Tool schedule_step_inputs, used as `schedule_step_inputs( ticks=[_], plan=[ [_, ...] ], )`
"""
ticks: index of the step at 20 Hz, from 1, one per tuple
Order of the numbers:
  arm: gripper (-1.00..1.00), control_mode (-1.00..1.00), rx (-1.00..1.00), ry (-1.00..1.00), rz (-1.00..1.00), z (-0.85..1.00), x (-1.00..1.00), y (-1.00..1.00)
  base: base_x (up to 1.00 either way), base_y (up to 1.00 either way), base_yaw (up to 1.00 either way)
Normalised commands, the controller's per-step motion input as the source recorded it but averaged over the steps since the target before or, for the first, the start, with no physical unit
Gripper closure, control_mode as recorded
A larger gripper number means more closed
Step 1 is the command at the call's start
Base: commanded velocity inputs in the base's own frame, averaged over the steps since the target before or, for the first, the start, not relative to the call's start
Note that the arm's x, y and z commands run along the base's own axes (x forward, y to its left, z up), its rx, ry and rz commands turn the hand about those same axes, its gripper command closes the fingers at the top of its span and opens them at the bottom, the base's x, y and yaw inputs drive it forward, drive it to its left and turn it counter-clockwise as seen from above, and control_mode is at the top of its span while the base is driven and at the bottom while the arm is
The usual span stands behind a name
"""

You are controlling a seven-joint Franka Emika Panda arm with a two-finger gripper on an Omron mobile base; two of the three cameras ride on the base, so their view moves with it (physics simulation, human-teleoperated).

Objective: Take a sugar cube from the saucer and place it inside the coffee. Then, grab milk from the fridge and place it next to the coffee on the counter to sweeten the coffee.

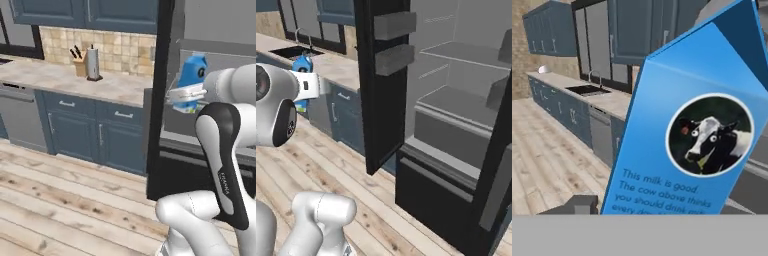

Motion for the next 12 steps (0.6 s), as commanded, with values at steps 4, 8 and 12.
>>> schedule_step_inputs(
  ticks=[4,8,12],
  plan=[
    [1.00,1.00,0.00,0.00,0.00,0.00,0.00,0.00,-0.46,0.49,0.97],
    [1.00,1.00,0.00,0.00,0.00,0.00,0.00,0.00,-0.21,0.67,0.96],
    [1.00,1.00,0.00,0.00,0.00,0.00,0.00,0.00,0.39,0.28,0.84]
  ],
)
